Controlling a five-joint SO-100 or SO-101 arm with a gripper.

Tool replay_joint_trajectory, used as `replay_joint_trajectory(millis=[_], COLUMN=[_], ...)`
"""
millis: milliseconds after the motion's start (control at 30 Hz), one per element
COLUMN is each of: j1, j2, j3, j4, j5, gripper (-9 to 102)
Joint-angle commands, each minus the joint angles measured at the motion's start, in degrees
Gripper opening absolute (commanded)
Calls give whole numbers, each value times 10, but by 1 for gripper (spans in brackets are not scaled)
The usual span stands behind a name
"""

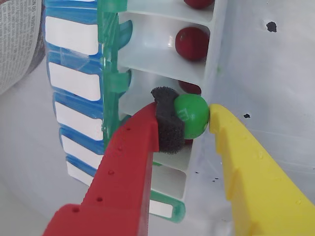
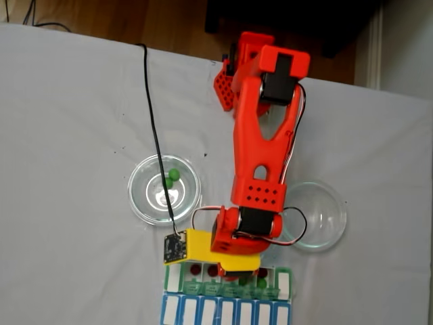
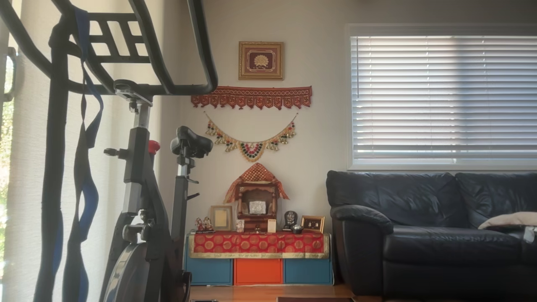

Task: Sort medicines into box.

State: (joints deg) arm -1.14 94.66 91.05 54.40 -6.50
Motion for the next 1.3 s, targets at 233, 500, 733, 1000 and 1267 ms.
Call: replay_joint_trajectory(millis=[233,500,733,1000,1267], j1=[-19,-18,-18,-14,-5], j2=[6,11,15,26,56], j3=[-72,-65,-57,-47,-25], j4=[-8,-16,-22,-24,5], j5=[11,14,12,7,-11], gripper=[1,14,22,22,8])
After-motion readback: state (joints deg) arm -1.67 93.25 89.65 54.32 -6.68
